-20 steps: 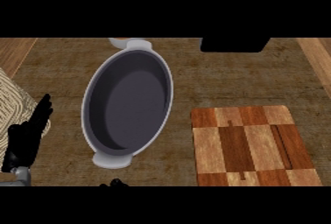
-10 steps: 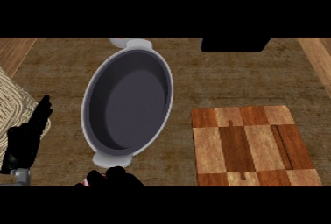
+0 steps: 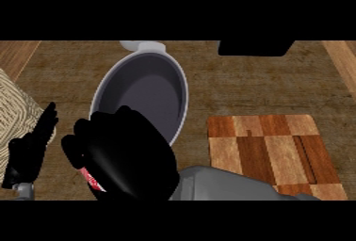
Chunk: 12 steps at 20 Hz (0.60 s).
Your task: Pick the can from the cutting board and place it in the pot
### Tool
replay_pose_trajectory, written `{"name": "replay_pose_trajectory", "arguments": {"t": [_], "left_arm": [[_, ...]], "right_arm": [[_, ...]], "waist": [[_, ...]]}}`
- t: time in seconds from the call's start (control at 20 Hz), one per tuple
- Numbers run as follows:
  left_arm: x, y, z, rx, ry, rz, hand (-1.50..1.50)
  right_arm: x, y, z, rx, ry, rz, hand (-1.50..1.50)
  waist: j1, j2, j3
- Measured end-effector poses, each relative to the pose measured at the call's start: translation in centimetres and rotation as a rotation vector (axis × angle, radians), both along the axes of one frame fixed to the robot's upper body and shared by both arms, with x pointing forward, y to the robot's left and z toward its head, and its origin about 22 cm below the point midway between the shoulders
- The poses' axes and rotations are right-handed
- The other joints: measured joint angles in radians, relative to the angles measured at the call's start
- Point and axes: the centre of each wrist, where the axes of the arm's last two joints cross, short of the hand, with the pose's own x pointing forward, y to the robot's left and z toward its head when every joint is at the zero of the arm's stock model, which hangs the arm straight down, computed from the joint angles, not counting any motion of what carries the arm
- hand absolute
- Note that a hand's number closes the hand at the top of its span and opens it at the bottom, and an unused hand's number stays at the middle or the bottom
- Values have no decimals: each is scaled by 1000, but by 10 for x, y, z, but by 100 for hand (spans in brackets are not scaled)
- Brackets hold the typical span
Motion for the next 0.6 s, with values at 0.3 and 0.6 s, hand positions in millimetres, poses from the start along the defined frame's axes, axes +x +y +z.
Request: {"name": "replay_pose_trajectory", "arguments": {"t": [0.3, 0.6], "left_arm": [[3, -3, 3, 5, 0, -5, 0], [7, -1, 0, 4, -10, -16, 0]], "right_arm": [[54, 13, 1, 5, 5, -15, 150], [99, 23, -10, -18, 7, -30, 150]], "waist": [[6, 2, 0], [22, 7, -1]]}}
